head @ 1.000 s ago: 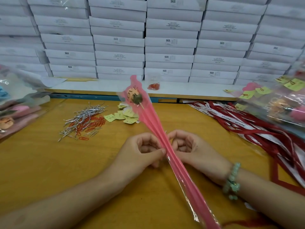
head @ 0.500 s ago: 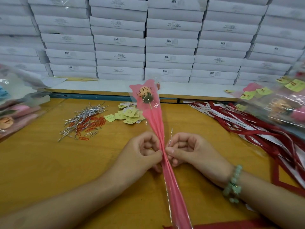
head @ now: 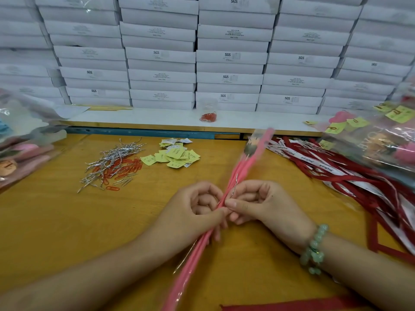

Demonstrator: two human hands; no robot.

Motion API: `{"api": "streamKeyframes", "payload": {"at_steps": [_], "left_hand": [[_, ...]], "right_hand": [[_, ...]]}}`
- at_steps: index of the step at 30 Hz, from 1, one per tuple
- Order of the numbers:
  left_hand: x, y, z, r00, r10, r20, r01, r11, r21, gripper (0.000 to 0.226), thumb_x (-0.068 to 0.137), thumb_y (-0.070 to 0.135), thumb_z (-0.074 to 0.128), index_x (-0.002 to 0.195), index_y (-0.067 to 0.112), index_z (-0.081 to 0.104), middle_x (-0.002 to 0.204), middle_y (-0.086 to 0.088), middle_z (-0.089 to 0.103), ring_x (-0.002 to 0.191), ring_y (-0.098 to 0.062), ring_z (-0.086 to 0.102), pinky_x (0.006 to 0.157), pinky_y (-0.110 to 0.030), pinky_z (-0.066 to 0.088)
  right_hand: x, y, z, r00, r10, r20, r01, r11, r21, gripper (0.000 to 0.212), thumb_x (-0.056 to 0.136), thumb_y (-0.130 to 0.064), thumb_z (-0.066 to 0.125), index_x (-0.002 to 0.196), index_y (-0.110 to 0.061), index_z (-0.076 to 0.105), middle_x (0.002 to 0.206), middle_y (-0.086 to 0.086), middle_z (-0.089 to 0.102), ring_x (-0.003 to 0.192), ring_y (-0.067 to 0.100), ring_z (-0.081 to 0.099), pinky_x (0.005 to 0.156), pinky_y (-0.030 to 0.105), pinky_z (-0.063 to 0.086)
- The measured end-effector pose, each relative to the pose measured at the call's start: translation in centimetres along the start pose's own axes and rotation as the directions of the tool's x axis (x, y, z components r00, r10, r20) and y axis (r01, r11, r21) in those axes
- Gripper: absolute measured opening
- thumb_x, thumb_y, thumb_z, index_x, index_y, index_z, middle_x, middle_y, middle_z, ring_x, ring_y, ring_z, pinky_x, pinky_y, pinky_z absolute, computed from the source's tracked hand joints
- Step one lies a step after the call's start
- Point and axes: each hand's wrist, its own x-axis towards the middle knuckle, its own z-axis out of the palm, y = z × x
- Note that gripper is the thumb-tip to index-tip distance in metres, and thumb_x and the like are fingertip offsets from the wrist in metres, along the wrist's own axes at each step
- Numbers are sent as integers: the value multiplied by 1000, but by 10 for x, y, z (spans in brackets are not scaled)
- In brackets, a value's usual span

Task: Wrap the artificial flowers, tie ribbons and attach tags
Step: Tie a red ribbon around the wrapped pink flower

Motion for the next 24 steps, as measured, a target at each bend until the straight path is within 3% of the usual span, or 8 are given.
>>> {"api": "streamKeyframes", "payload": {"at_steps": [6, 12, 16, 19, 24], "left_hand": [[-1, 0, 1, 986, 55, -158, -35, 991, 129, 8, 87, 1, 67, 89, 8, 65, 64, -5, 67, 38, -13, 54, 36, -15, 35], [-4, 4, 1, 977, 104, -184, -56, 966, 251, 8, 88, 8, 68, 90, 13, 74, 55, 4, 65, 37, -3, 50, 40, -11, 35], [-6, 7, 2, 955, 259, -143, -163, 863, 478, 16, 81, 8, 74, 83, 24, 76, 72, 6, 60, 59, -7, 56, 54, -8, 38], [-7, 6, 2, 941, 302, -150, -185, 835, 518, 15, 80, 11, 75, 85, 24, 75, 78, 7, 53, 66, -9, 54, 56, -9, 38], [-9, 7, 3, 897, 435, -74, -295, 717, 632, 9, 81, 9, 75, 79, 17, 73, 96, 7, 51, 88, -9, 53, 62, -15, 45]], "right_hand": [[0, -1, 0, 999, -45, -24, 44, 998, -33, 12, 77, -20, 67, 79, -13, 76, 75, 6, 72, 59, 5, 62, 49, 17, 51], [-1, -1, 1, 995, -95, 37, 98, 991, -91, 24, 89, -27, 56, 80, -12, 72, 57, -1, 48, 45, 5, 38, 37, 16, 36], [-3, -8, 2, 973, 18, 231, 34, 975, -217, 31, 96, -31, 49, 79, -14, 68, 51, -4, 48, 39, 3, 35, 37, 13, 28], [-2, -14, 0, 934, 131, 331, -50, 969, -242, 33, 98, -29, 48, 74, -15, 65, 48, -5, 50, 37, 2, 36, 37, 10, 27], [1, -18, -3, 904, 218, 369, -168, 972, -163, 34, 94, -34, 51, 69, -17, 65, 49, -4, 54, 33, -1, 38, 32, 10, 24]]}}
